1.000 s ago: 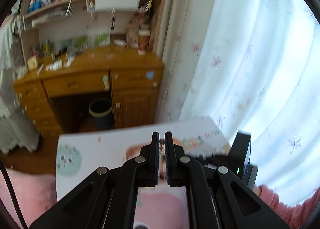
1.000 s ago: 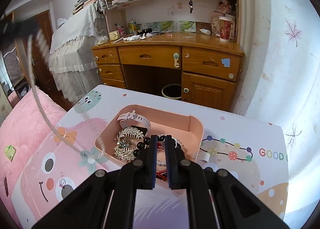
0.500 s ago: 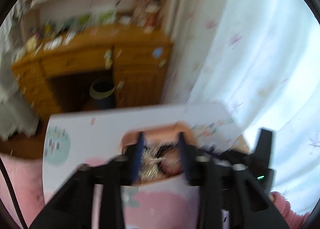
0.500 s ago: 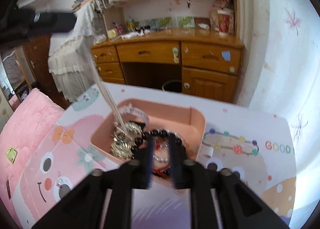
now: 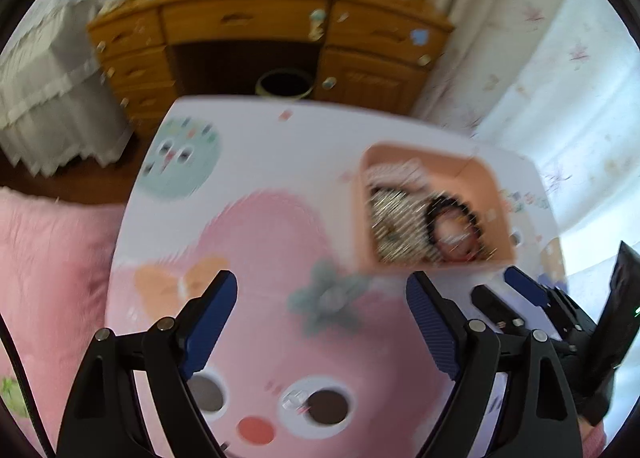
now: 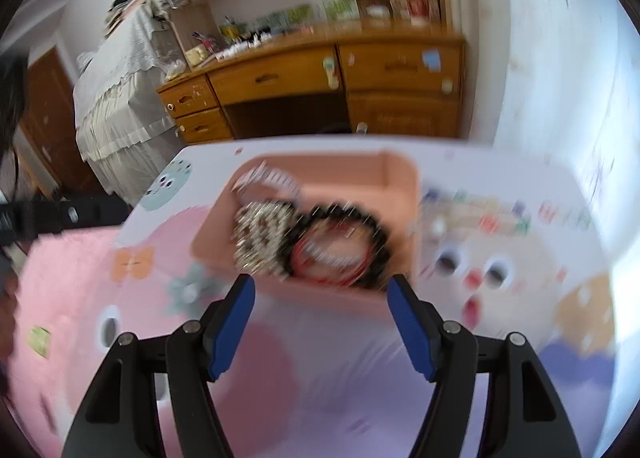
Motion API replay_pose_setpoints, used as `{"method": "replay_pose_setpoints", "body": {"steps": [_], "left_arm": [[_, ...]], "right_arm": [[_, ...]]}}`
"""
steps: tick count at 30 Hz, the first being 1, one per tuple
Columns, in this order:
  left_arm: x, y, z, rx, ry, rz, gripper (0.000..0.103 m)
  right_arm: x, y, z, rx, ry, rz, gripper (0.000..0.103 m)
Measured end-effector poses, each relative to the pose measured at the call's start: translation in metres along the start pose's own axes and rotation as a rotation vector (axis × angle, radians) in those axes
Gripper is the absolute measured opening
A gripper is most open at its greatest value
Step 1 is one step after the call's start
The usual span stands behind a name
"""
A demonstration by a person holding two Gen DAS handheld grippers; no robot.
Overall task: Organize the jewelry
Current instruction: 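Grasp the last small ring on the cloth with the right tool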
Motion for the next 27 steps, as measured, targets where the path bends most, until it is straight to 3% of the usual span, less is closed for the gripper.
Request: {"method": "replay_pose_setpoints", "body": {"steps": [3,6,14,23,27], "left_arm": [[0.006,-0.019,-0.03,-0.034,0.072,-0.025,0.085],[0.006,-0.034,-0.055,-0.066,0.082,-0.037,0.085],[0.003,-0.074,-0.116,-0.044,0.102,-0.112,0.092],[-0.004,-0.111,-0.162,-0.085,0.094,-0.164,0.092],[-0.006,-0.121,-0.169,-0.06,0.085,-0.155,0.092]], "right_arm": [[0.005,-0.013,-0.016,0.115,0.061,-0.058,0.07],[0.005,-0.028,-0.038,0.185,0.103,-0.065,0.07],[0.007,-0.054,-0.104,0.168,0.098,-0.086,0.069],[0.026,-0.072,-0.161,0.036,0.048,-0.144,0.032],[0.037,-0.07,-0.177,-0.047,-0.011,-0.182,0.025]]}}
Point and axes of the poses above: each gripper's, at about its wrist camera, not at the fingertips, and x roughly the way its jaws point, z to its right, y to its top, the point moved 3 cm from there along x, roughly the way its jaws point, and after that the axes turned 7 degrees about -x, right-handed, at the moved point
